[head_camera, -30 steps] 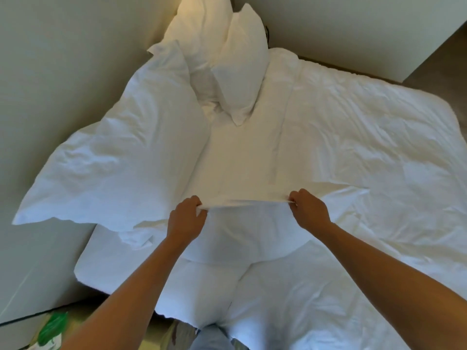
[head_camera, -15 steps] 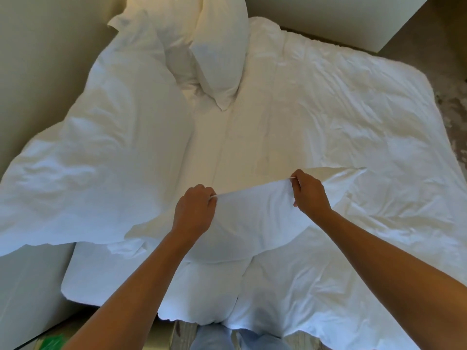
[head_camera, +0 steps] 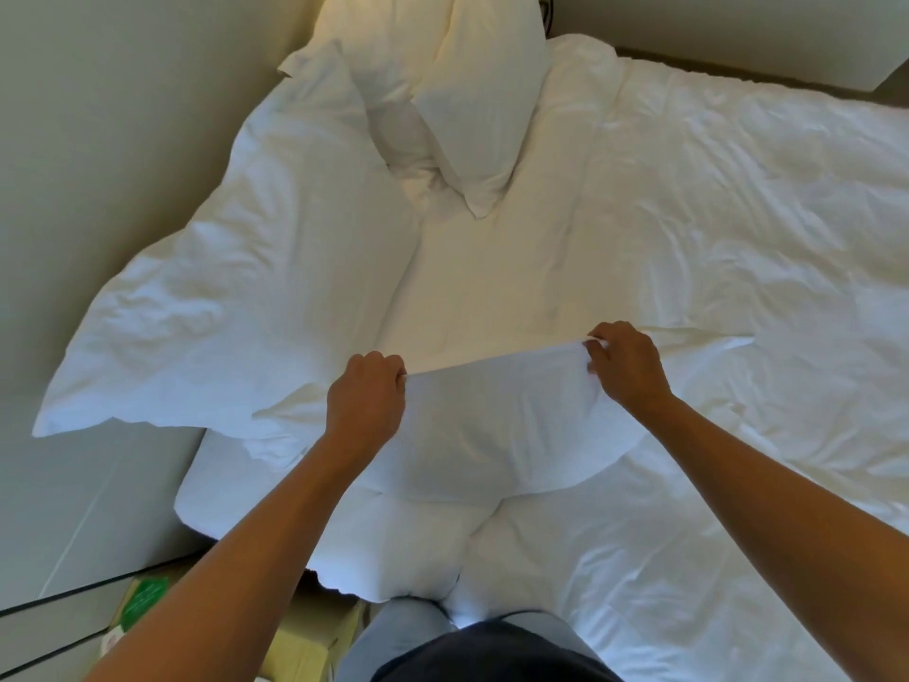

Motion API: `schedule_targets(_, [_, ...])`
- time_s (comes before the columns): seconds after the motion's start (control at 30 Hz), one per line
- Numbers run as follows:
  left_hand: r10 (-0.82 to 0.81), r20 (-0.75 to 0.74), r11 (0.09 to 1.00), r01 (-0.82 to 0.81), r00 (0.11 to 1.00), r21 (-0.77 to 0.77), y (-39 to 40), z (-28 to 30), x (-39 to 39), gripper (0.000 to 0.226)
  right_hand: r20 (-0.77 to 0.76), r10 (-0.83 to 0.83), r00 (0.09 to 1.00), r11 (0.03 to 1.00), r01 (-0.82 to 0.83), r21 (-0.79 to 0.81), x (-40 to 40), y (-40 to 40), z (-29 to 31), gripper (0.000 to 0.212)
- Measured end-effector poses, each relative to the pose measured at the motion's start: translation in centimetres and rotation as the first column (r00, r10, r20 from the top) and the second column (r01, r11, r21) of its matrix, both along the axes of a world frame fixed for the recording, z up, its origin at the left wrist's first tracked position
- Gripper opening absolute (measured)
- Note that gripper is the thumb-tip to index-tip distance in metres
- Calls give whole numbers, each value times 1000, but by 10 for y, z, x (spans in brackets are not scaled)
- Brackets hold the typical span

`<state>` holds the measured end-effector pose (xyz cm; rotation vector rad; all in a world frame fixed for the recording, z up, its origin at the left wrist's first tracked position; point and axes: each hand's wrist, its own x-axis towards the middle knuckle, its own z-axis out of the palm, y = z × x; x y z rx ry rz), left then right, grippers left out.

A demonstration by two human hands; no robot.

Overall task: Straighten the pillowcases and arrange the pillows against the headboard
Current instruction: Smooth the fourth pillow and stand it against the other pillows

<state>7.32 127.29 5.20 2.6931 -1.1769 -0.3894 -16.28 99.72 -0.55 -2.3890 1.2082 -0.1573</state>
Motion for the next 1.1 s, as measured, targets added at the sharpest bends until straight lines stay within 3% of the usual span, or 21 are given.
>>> schedule_targets(0.17, [94,-124,996,-93,988,11,-2,-10,-13,21,113,68,991,992,-79,95,-18,3,5,18])
schedule_targets(0.33, [133,-170,991,-130,976,30,3,-16,-31,14,111,130,985,989,-136,51,-35,6,5,16])
schedule_targets(0.53, [187,-129,982,-182,974,49,14,-11,-44,18,85,153,985,988,-155,25,-36,7,16,18])
schedule_targets(0.8, [334,-148,928,-352,931,-120,33,22,-40,22,215,124,969,990,-136,41,5,7,55,21])
schedule_targets(1.1, [491,-68,830,-489,869,-268,77,50,-33,20,312,296,903,954,-263,-145,84,12,97,23])
